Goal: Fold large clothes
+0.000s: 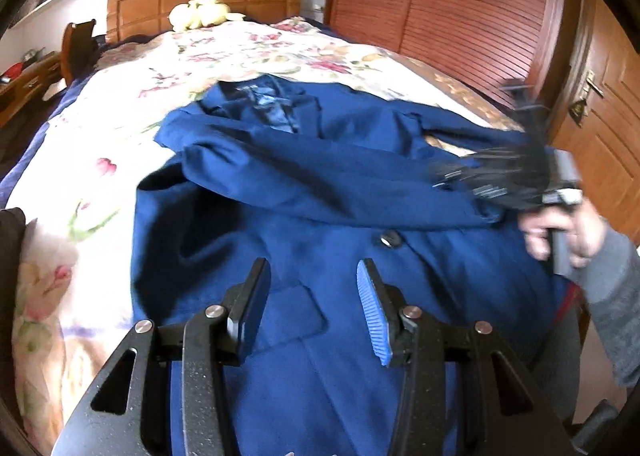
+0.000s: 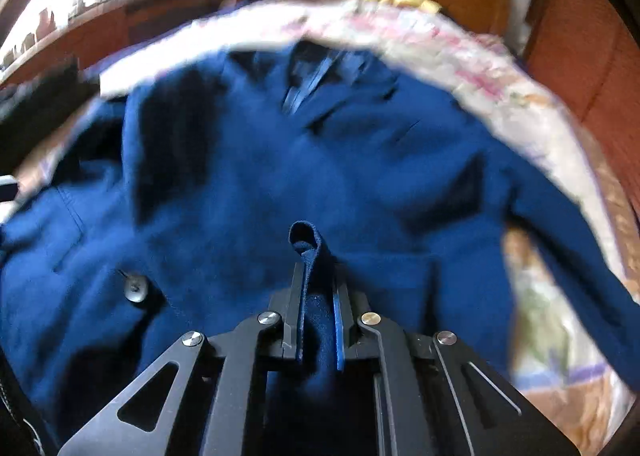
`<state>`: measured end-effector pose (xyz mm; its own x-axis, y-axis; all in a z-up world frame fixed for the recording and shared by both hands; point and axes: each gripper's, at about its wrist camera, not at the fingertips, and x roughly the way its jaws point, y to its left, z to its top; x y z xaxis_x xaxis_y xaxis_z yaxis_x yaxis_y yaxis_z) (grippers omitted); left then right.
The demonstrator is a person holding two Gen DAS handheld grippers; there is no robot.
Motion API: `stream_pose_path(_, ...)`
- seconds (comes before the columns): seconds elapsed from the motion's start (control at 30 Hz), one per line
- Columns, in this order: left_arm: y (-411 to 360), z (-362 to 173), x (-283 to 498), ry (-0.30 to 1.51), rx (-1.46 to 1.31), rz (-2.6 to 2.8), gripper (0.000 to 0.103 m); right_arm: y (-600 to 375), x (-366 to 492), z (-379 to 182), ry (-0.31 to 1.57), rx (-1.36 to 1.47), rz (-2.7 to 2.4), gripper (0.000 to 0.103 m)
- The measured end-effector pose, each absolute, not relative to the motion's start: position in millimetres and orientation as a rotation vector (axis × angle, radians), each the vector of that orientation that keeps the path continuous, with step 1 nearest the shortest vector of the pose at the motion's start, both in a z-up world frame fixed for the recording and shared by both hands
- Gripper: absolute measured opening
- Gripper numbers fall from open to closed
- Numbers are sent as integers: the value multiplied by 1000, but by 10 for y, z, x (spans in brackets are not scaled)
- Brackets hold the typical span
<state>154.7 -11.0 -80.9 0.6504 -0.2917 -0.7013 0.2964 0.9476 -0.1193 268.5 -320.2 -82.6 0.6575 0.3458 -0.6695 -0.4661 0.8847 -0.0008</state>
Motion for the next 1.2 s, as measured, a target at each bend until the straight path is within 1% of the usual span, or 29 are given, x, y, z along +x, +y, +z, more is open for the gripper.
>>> stream_pose_path(0.1, 28, -784, 1734, 774, 7, -291, 48, -3707, 2478, -645, 663, -110, 382, 10)
stream_pose_path(0.2, 149, -768, 1938, 766, 13, -245, 51, -4167, 2346, -734, 718, -83, 318, 11)
stream_pose_path(0.3, 262, -742, 2147, 758, 17, -215, 51, -4415, 2255, -819, 747, -107, 250, 24)
stream_pose_path(0.37, 334, -742, 2276, 755, 5, -203, 52, -4493, 2233, -812, 747, -125, 213, 47)
stream_pose_path(0.47, 451, -774, 2453, 766, -24, -198, 53, -4433, 2307, -730, 715, -129, 196, 59)
stream_pose_path(0.6, 526, -878, 2684, 797, -18, -183, 53, -4059, 2448, -699, 694, -144, 259, 61)
stream_pose_path(0.8, 570, -951, 2923, 818, 8, -163, 53, -3338, 3126, -750, 682, -228, 407, 61)
stream_pose_path(0.97, 645, -1066, 3122, 853, -69, -230, 53, -2791, 3745, -793, 700, -228, 521, 61)
stream_pose_path(1.0, 666, -1094, 3131, 856, -74, -232, 51, -2703, 3867, -797, 696, -235, 537, 61)
stream_pose_path(1.03, 676, -1116, 3134, 856, -77, -235, 46, -2605, 3973, -787, 691, -245, 555, 61)
stream_pose_path(1.07, 713, -1144, 3131, 856, -83, -241, 31, -2462, 4095, -778, 688, -262, 575, 61)
stream_pose_path(1.17, 815, -1179, 3085, 854, -119, -288, 10, -2143, 4373, -844, 684, -303, 623, 61)
stream_pose_path(1.2, 841, -1177, 3068, 847, -121, -289, 7, -2026, 4489, -862, 687, -305, 639, 61)
